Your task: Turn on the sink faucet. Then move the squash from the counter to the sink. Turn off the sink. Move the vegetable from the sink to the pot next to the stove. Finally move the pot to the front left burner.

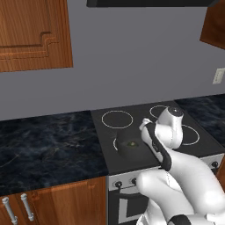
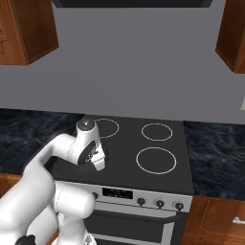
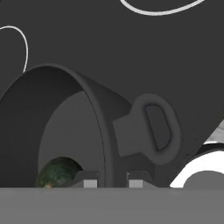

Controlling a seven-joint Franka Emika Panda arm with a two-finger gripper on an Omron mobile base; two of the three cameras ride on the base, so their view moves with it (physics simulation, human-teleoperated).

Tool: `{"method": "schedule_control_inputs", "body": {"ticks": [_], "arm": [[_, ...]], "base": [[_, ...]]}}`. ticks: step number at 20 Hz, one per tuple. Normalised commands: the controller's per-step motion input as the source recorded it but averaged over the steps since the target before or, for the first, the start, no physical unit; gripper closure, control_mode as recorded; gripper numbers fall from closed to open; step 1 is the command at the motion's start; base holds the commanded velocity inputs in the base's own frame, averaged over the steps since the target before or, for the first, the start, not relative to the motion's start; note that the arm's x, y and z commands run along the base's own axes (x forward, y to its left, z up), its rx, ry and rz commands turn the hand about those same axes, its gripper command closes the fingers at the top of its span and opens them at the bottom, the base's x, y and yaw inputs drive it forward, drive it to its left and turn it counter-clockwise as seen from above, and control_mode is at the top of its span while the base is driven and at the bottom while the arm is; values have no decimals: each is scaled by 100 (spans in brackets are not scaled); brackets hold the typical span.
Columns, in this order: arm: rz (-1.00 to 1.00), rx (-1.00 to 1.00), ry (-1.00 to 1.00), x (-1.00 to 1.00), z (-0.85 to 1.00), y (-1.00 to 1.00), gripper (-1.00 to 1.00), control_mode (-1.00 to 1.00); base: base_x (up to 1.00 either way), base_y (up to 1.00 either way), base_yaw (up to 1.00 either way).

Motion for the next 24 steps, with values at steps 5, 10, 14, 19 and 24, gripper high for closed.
{"method": "schedule_control_inputs", "body": {"ticks": [5,10,14,19,24], "arm": [[0,0,0,15,-34,0,100,-100],[0,0,0,14,-36,0,100,-100],[0,0,0,8,-32,0,100,-100],[0,0,0,1,-25,4,100,-100],[0,0,0,0,-15,15,-100,-100]], "base": [[0,0,0],[0,0,0],[0,0,0],[0,0,0],[0,0,0]]}}
